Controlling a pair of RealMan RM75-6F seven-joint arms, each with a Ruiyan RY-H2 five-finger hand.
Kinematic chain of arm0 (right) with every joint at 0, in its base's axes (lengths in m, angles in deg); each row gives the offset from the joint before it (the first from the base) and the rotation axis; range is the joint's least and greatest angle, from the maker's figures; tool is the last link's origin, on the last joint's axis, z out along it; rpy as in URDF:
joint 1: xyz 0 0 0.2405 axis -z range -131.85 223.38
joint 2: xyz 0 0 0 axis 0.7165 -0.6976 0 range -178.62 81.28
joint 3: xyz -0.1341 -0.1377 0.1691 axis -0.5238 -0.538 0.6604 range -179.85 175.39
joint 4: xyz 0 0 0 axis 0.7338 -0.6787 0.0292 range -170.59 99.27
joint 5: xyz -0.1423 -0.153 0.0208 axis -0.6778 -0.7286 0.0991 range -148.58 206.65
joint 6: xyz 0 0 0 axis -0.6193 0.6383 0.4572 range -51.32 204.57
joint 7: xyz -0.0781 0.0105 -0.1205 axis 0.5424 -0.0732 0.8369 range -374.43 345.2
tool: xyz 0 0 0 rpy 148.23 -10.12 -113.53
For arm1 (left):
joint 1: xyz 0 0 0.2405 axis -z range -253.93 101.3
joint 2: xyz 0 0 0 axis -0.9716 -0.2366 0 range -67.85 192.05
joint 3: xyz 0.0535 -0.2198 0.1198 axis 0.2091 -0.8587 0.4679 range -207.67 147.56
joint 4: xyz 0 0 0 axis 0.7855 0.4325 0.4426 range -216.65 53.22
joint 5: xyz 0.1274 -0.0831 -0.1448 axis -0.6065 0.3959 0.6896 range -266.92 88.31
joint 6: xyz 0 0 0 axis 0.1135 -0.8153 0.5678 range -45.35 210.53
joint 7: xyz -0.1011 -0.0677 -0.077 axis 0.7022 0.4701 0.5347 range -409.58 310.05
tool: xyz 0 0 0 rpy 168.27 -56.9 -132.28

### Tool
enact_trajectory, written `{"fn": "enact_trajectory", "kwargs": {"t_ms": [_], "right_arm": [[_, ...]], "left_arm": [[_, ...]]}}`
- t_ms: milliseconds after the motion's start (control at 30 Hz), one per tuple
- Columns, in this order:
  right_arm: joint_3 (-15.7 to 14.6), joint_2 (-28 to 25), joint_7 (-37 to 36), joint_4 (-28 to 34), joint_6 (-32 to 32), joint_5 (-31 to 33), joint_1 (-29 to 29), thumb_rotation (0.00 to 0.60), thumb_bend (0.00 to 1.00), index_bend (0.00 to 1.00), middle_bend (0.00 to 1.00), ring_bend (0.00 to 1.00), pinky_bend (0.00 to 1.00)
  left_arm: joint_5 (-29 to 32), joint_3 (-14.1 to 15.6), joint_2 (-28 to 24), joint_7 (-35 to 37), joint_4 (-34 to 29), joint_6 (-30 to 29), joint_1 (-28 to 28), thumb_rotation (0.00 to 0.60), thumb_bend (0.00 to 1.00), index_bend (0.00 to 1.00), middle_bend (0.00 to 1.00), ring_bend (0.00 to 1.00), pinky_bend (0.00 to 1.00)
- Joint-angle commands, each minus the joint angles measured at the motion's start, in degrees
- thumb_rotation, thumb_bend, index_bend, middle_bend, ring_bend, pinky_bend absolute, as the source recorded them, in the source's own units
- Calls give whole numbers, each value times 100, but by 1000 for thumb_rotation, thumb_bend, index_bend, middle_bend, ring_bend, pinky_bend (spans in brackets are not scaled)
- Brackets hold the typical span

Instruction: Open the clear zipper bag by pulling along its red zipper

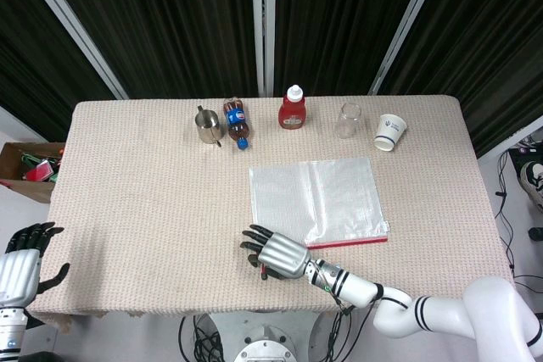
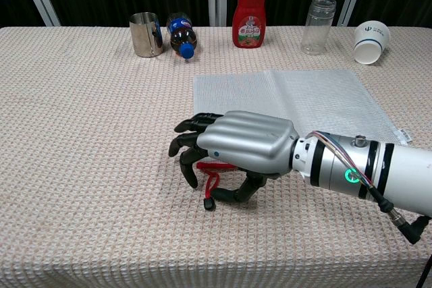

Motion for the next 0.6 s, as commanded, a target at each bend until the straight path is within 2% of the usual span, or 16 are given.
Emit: {"fn": "enact_trajectory", "kwargs": {"t_ms": [33,467,600], "right_arm": [[-40,40,-9,-46,21,28,-31,600,328,470,166,0,0],[-137,153,64,-146,83,179,-112,600,345,505,183,0,0],[-156,209,46,-188,116,203,-141,600,367,546,197,0,0]], "left_arm": [[-23,10,0,47,10,-3,-4,600,261,225,150,109,136],[-20,25,6,140,70,27,-30,600,261,225,147,109,136],[-23,29,11,170,92,25,-42,600,262,226,146,109,136]]}}
